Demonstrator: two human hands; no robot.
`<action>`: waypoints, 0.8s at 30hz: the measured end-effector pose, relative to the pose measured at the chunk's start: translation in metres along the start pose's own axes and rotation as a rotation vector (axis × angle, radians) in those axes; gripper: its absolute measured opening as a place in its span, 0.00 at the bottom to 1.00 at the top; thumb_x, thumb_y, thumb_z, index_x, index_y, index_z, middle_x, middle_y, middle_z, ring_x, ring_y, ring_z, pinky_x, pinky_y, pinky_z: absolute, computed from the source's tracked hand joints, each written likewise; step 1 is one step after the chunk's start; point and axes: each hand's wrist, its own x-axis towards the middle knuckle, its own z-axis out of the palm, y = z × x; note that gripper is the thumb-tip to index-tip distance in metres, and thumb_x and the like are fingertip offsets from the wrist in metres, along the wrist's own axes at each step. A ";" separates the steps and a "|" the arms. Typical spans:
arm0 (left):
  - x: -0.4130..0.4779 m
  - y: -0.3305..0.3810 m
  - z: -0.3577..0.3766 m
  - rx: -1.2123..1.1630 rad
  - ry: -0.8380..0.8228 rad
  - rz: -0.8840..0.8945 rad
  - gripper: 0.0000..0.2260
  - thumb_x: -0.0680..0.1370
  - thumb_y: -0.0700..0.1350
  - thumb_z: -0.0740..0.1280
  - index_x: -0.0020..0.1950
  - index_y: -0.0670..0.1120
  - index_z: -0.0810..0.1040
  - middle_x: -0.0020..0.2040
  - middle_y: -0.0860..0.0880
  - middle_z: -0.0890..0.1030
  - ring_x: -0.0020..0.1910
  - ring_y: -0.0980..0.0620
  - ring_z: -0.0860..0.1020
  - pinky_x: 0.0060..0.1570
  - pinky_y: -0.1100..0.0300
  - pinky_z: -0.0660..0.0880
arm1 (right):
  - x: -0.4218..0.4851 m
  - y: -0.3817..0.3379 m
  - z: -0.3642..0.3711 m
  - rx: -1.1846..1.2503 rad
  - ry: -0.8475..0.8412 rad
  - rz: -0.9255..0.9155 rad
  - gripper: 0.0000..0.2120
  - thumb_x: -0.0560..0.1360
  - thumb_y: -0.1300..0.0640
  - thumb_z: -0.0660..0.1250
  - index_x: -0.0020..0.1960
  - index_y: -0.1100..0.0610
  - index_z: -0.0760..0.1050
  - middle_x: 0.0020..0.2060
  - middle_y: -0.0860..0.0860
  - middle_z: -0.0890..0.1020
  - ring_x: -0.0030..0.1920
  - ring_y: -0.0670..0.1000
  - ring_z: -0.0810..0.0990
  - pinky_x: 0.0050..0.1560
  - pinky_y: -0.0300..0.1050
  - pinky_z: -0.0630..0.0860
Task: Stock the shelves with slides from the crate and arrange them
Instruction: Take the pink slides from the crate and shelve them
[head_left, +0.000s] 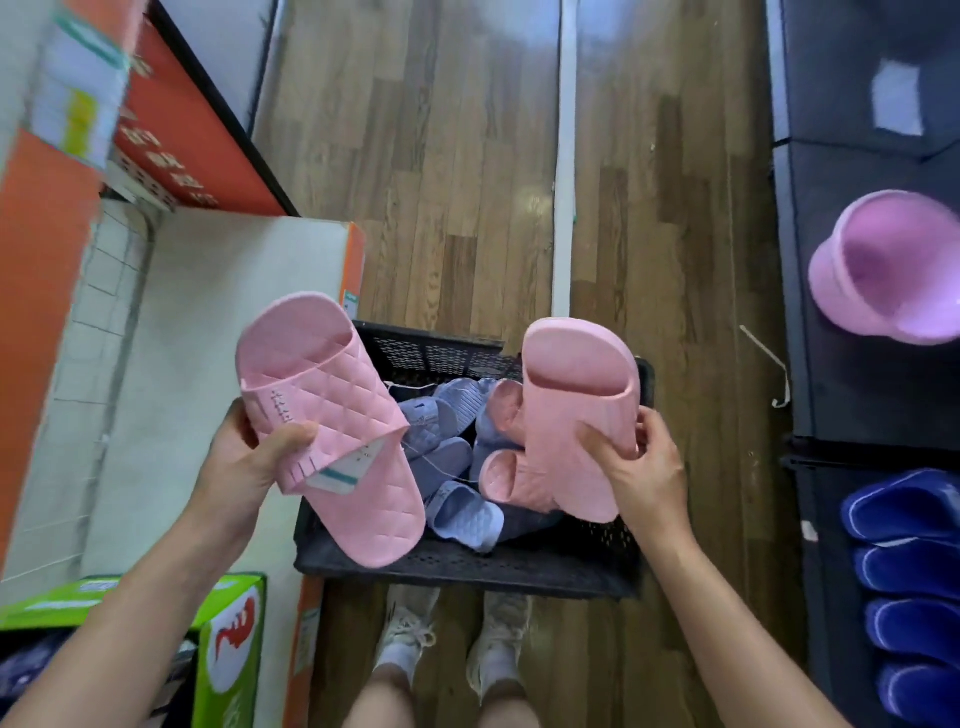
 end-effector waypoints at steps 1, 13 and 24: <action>-0.008 0.011 0.000 0.000 -0.011 0.006 0.29 0.56 0.53 0.72 0.55 0.50 0.73 0.52 0.48 0.80 0.48 0.50 0.79 0.41 0.62 0.78 | -0.012 -0.010 -0.007 0.009 -0.001 -0.001 0.18 0.66 0.45 0.73 0.51 0.48 0.70 0.44 0.40 0.76 0.44 0.41 0.75 0.35 0.39 0.71; -0.096 0.159 0.035 0.132 -0.303 0.101 0.27 0.55 0.54 0.71 0.53 0.54 0.73 0.47 0.53 0.81 0.45 0.55 0.80 0.34 0.67 0.76 | -0.151 -0.122 -0.097 0.180 0.155 -0.012 0.31 0.60 0.37 0.69 0.58 0.50 0.71 0.48 0.45 0.79 0.46 0.46 0.79 0.40 0.40 0.77; -0.172 0.248 0.108 0.195 -0.597 0.193 0.31 0.54 0.52 0.71 0.56 0.47 0.75 0.49 0.46 0.81 0.44 0.48 0.80 0.39 0.54 0.76 | -0.257 -0.152 -0.211 0.354 0.508 -0.034 0.23 0.59 0.35 0.70 0.50 0.43 0.72 0.45 0.40 0.80 0.45 0.43 0.79 0.41 0.42 0.77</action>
